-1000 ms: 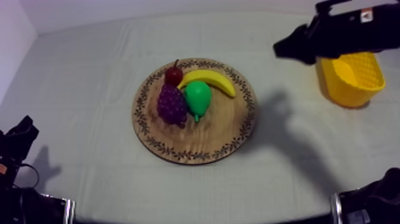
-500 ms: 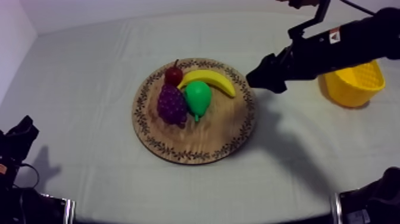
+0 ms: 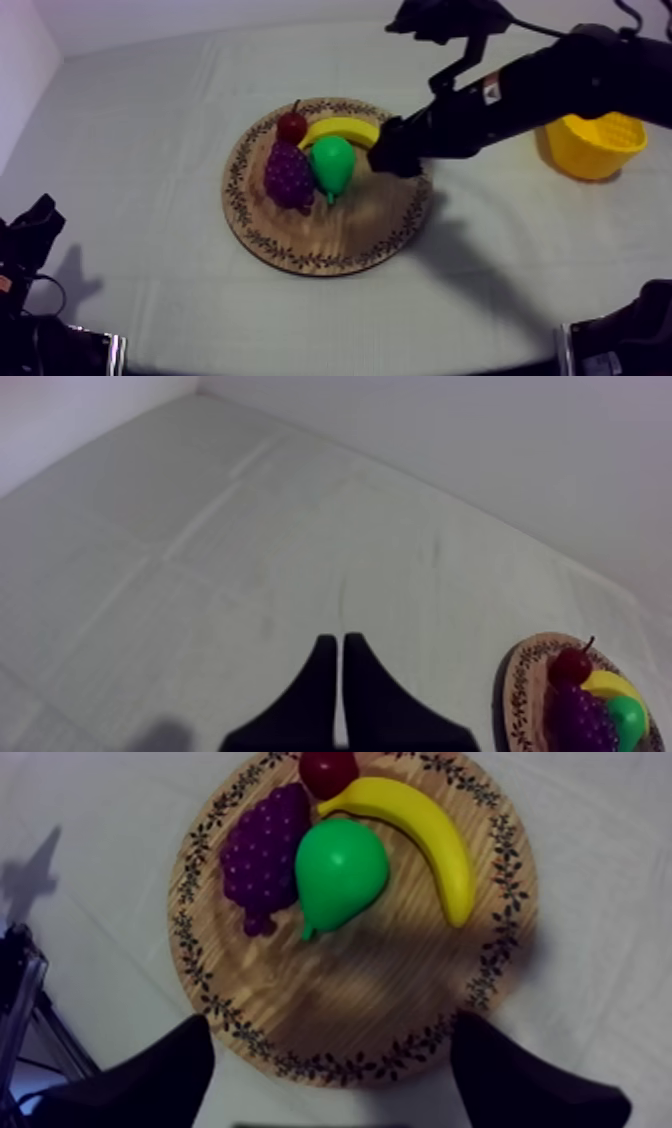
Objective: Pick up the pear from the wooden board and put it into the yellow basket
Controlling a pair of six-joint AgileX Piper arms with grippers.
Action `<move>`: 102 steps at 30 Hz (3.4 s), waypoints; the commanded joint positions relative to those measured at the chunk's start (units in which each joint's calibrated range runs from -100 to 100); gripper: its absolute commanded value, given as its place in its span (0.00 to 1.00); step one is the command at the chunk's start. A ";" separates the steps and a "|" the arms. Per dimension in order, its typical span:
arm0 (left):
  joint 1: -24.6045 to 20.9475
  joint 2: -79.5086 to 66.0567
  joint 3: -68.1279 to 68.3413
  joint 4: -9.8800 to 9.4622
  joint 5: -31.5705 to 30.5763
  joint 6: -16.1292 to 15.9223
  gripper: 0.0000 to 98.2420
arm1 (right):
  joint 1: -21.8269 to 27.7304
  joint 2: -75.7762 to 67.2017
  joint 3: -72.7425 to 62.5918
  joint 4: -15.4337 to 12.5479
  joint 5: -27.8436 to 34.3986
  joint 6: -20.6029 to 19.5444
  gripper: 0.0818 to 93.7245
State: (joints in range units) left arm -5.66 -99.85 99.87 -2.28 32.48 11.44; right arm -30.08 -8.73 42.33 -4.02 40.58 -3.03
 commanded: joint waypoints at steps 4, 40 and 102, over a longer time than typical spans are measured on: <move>-0.02 0.02 0.02 0.00 0.01 0.01 0.00 | -0.37 6.67 -3.27 0.03 -0.96 -2.18 0.75; -0.02 0.02 0.02 0.00 0.01 0.01 0.00 | -1.34 33.27 -22.98 5.28 -2.18 -7.78 0.70; -0.02 0.02 0.02 0.00 0.01 0.01 0.00 | -0.62 41.41 -28.57 4.99 -6.67 -6.30 0.27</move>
State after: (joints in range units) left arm -5.66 -99.85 99.87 -2.28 32.48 11.44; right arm -30.77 33.30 13.41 1.01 34.14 -9.44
